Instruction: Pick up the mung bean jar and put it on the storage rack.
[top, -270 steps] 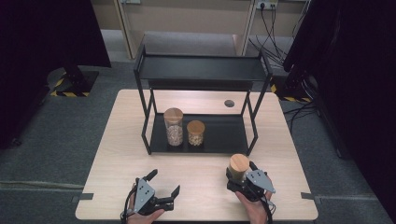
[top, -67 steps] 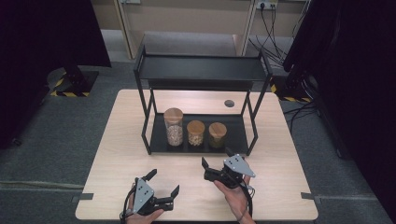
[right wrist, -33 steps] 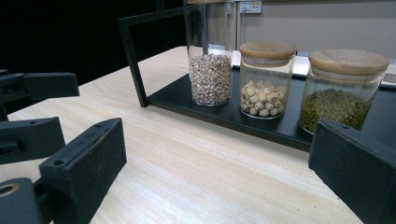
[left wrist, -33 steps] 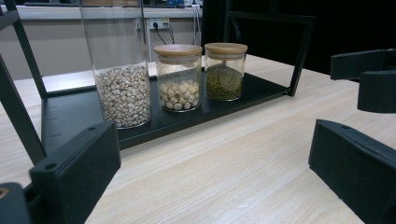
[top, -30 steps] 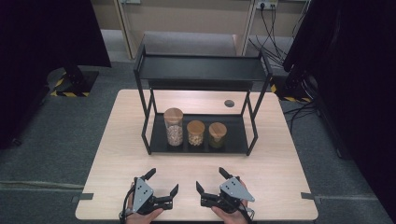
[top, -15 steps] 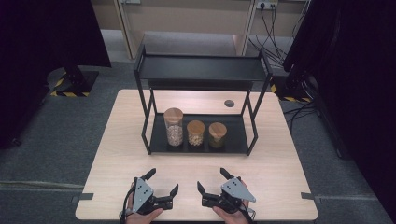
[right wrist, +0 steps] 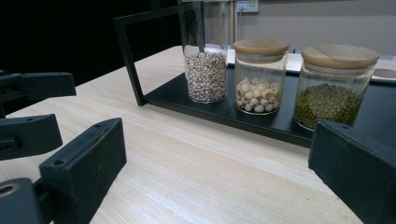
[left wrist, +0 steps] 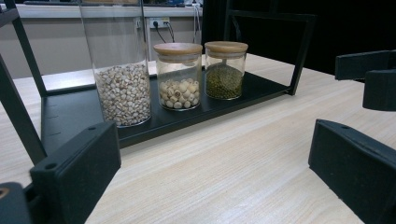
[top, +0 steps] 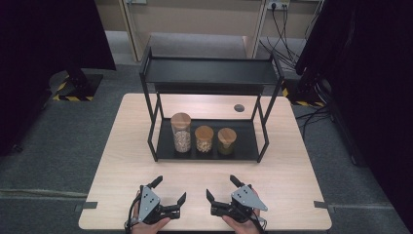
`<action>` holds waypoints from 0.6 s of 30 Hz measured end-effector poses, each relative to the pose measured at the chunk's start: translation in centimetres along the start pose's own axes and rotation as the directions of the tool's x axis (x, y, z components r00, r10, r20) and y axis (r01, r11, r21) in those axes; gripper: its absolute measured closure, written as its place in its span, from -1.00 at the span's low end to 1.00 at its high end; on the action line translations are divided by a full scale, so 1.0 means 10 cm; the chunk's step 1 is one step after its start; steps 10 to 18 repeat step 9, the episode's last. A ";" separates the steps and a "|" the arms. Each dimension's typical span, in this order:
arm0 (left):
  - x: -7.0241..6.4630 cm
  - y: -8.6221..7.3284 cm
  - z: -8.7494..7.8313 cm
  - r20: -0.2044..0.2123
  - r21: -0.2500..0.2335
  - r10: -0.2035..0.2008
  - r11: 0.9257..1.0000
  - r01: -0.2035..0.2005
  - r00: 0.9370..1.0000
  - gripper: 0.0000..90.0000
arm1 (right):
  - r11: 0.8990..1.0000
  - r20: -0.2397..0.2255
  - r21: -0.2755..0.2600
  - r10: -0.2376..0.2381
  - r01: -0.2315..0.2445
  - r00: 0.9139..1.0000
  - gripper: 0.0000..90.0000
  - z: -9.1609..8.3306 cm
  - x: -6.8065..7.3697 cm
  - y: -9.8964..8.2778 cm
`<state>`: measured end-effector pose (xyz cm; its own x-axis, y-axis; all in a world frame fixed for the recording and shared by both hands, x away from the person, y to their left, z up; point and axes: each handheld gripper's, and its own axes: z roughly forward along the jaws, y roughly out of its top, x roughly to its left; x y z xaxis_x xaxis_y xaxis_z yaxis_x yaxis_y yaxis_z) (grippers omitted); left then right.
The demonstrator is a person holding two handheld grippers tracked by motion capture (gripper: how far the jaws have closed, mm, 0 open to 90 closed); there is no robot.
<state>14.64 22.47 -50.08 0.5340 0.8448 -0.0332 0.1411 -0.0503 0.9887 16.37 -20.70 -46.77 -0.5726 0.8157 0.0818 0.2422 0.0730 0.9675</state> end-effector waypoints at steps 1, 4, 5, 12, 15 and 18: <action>0.00 0.00 0.00 0.000 0.000 0.001 1.000 -0.001 1.000 -0.96 | 1.000 0.000 0.000 0.000 0.000 1.000 -0.90 0.00 0.00 0.00; 0.00 0.00 0.00 -0.002 -0.001 0.000 1.000 0.000 1.000 -0.96 | 1.000 0.003 -0.001 0.000 0.000 1.000 -0.90 0.00 0.00 0.00; 0.00 0.00 0.00 -0.002 -0.001 0.000 1.000 0.000 1.000 -0.96 | 1.000 0.003 -0.002 0.000 0.000 1.000 -0.90 0.00 0.00 0.00; 0.00 0.00 0.00 -0.003 0.000 0.000 1.000 0.000 1.000 -0.96 | 1.000 0.004 -0.003 0.000 0.000 1.000 -0.90 0.00 -0.01 0.00; 0.00 0.00 0.00 -0.003 0.000 0.000 1.000 0.000 1.000 -0.96 | 1.000 0.004 -0.003 0.000 0.000 1.000 -0.90 0.00 -0.01 0.00; 0.00 0.00 0.00 -0.003 0.000 0.000 1.000 0.000 1.000 -0.96 | 1.000 0.004 -0.003 0.000 0.000 1.000 -0.90 0.00 -0.01 0.00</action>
